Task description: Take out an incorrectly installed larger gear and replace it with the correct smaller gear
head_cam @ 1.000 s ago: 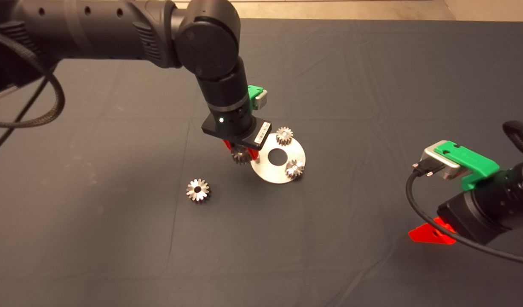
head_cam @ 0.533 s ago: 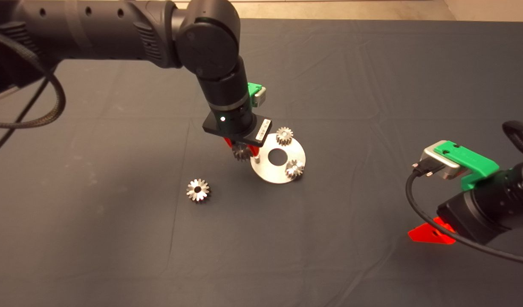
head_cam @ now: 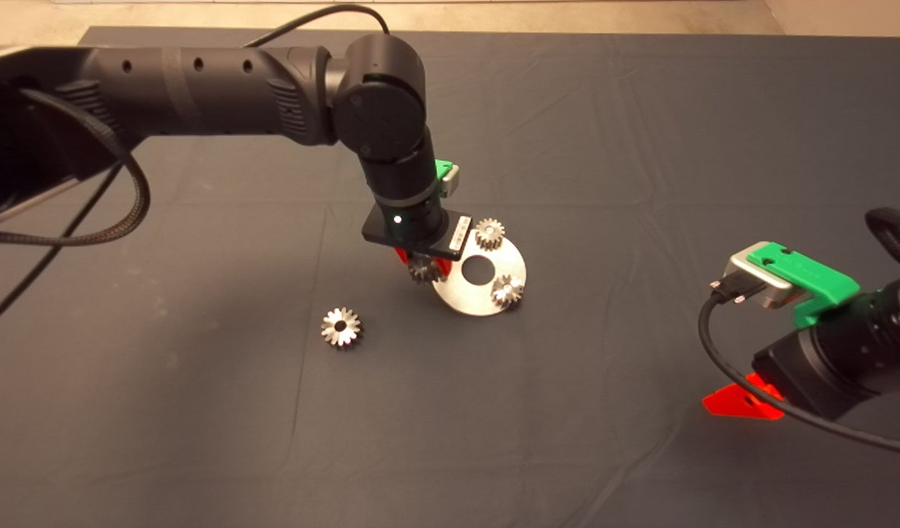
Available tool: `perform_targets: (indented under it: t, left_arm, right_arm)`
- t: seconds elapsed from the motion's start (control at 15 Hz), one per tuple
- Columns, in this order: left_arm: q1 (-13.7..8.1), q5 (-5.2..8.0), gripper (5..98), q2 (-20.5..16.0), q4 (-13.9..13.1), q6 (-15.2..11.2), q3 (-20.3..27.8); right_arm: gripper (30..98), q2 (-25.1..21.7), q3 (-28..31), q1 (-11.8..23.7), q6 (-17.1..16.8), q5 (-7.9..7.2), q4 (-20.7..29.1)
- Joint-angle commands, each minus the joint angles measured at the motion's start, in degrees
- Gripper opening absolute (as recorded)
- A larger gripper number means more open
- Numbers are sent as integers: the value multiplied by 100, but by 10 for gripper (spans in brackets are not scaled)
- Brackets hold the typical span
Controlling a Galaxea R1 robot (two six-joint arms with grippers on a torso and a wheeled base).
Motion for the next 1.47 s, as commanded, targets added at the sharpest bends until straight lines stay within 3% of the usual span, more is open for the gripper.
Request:
perform_targets:
  t: [0.0, 0.47, 0.87, 1.4]
  left_arm:
    - [-102, 13, 348, 119, 101, 19, -185]
    - [-94, 21, 348, 357, 101, 72, -601]
    - [179, 39, 348, 427, 110, 30, -601]
    - [188, 30, 348, 427, 224, 25, -719]
  right_arm:
    - [971, -7, 26, 70, 39, -729, 191]
    - [971, 2, 26, 61, 39, -729, 191]
    - [971, 10, 26, 61, 39, -729, 208]
    - [971, 2, 26, 41, 39, -729, 208]
